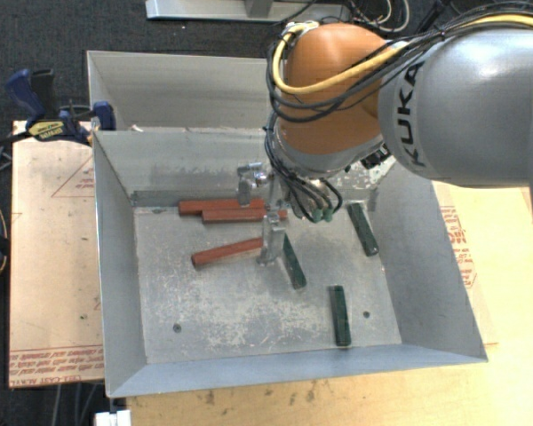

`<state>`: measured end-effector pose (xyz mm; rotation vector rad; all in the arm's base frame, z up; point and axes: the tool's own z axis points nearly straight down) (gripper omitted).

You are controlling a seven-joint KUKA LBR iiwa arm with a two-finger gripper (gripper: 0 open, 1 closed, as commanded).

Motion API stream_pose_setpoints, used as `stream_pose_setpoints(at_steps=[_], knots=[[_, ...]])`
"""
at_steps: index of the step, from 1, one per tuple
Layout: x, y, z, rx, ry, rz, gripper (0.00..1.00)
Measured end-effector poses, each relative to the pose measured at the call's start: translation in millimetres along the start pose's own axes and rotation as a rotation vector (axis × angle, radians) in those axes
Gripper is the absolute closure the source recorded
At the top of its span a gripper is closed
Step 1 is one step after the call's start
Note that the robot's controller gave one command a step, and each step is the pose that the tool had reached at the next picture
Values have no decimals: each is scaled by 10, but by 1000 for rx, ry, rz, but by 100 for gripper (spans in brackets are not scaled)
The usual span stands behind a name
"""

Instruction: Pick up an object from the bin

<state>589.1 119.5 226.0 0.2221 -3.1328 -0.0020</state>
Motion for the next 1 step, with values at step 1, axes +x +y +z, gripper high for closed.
stream_pose_setpoints(at_steps=[1], knots=[[-65,19,344,1,-13,-75,0]])
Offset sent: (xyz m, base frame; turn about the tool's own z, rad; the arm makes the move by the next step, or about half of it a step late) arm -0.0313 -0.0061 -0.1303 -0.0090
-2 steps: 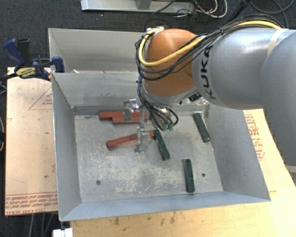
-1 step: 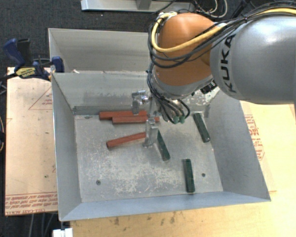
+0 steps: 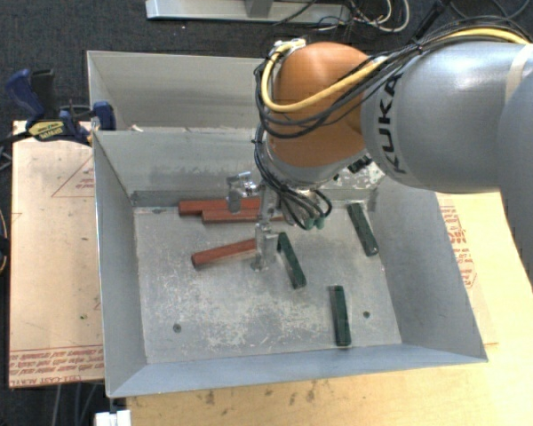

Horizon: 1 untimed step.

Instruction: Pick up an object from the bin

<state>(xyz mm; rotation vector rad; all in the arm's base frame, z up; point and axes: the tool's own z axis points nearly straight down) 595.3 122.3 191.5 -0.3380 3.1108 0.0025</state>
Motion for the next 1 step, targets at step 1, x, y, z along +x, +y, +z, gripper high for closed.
stream_pose_setpoints(at_steps=[1], knots=[[239,-4,633,-1,9,23,0]])
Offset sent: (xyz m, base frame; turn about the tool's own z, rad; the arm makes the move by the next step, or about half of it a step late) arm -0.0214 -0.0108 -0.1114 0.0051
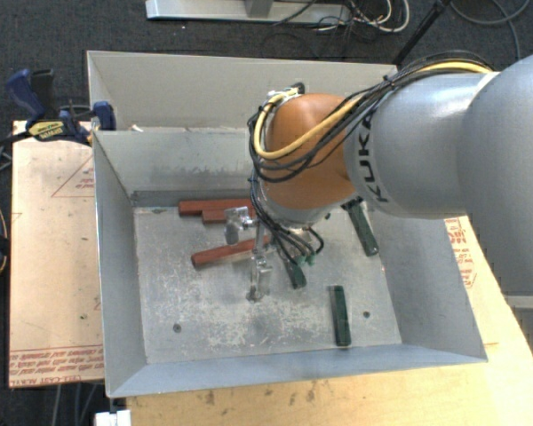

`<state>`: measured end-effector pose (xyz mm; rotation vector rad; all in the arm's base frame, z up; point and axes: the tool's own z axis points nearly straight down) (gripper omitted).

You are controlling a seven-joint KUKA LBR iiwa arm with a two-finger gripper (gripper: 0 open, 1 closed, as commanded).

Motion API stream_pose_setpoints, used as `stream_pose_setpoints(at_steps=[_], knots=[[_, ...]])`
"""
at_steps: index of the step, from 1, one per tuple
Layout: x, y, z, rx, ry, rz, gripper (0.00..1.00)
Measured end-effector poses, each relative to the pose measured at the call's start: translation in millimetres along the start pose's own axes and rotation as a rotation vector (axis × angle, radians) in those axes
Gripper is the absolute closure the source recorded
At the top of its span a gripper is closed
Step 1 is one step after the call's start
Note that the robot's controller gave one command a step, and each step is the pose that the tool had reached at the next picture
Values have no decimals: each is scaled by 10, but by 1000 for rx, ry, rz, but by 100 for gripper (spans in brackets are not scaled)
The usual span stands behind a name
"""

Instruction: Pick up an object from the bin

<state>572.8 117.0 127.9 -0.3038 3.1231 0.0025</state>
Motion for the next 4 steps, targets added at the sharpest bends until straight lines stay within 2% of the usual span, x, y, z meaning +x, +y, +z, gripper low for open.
stream_pose_setpoints(at_steps=[1,2,3,4], knots=[[-4,-52,479,0,1,-15,100],[-3,-53,480,0,2,-15,0],[-3,-53,480,0,2,-15,0],[-276,-101,373,-1,3,29,0]])
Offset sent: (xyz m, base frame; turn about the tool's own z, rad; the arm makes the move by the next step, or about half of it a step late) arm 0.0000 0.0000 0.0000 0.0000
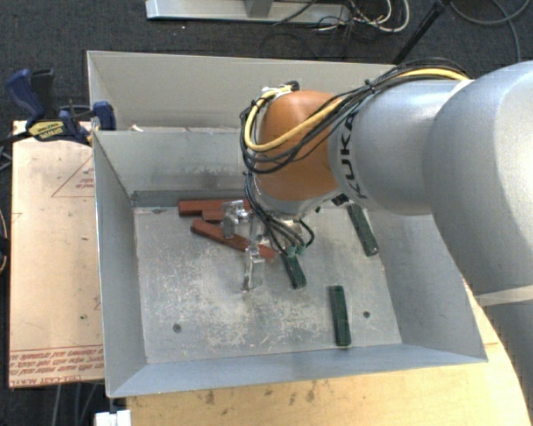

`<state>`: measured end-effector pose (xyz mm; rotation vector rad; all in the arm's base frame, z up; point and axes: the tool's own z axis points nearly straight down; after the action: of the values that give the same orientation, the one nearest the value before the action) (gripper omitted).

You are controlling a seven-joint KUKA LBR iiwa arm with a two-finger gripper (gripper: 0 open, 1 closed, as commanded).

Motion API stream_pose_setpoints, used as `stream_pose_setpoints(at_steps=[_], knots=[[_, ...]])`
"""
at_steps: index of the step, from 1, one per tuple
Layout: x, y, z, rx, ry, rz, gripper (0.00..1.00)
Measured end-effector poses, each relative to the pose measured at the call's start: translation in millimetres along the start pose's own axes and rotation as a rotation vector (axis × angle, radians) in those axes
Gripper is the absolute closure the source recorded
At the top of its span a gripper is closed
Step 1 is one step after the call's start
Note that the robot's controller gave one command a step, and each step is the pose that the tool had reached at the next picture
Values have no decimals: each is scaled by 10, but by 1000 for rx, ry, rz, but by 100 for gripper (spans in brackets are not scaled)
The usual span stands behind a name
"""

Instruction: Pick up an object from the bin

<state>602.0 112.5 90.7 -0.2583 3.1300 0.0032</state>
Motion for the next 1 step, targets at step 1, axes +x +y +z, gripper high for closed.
stream_pose_setpoints(at_steps=[1], knots=[[-324,-170,165,-1,-10,116,100]])
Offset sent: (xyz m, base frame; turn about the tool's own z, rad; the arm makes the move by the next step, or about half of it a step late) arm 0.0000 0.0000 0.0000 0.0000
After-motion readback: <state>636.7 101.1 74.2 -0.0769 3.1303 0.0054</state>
